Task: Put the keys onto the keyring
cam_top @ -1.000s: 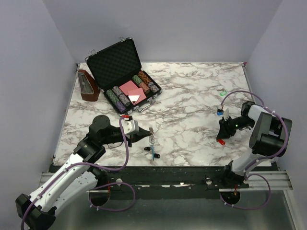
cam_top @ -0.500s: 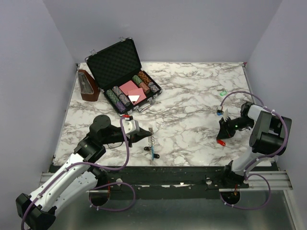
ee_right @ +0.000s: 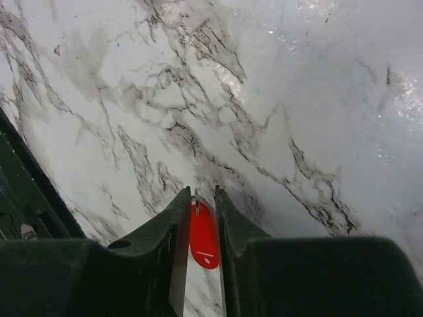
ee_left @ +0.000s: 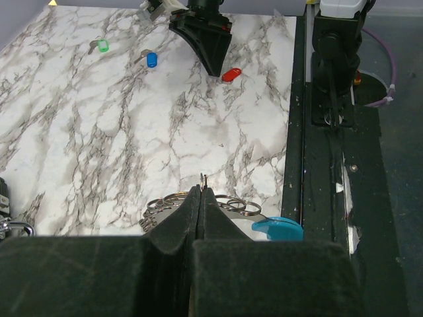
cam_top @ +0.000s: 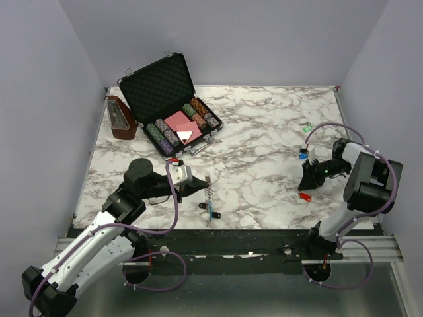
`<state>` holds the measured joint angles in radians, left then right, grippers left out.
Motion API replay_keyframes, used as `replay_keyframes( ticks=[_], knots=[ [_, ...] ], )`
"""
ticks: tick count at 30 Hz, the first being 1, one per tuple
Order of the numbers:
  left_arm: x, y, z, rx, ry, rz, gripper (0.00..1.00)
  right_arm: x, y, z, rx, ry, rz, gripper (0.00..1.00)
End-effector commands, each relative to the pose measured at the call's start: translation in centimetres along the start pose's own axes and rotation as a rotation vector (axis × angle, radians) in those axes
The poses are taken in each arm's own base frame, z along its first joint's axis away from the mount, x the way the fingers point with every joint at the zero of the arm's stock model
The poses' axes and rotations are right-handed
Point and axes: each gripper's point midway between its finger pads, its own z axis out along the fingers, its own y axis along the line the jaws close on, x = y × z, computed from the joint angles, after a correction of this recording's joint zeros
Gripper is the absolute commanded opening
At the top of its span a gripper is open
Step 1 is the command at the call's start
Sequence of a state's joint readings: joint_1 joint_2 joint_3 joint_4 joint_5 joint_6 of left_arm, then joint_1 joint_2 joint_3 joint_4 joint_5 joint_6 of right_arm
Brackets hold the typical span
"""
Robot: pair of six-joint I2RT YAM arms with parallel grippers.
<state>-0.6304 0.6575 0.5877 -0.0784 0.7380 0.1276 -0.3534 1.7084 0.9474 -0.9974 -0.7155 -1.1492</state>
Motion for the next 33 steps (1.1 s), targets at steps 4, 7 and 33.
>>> replay_keyframes(
  ticks=[4,7,33],
  knots=[
    [-1.5,-0.3,-0.1,0.029,-0.038,0.046,0.0,-0.5,0.3,-0.7,0.009,-0.011,0.024,0.29],
    [-1.6,-0.3,-0.1,0.029,-0.039,0.048,0.0,-0.2,0.4,-0.7,0.013,-0.002,0.035,0.29],
    [-1.4,-0.3,-0.1,0.028,-0.033,0.042,0.0,1.4,1.0,-0.5,0.012,0.045,0.045,0.29]
  ],
)
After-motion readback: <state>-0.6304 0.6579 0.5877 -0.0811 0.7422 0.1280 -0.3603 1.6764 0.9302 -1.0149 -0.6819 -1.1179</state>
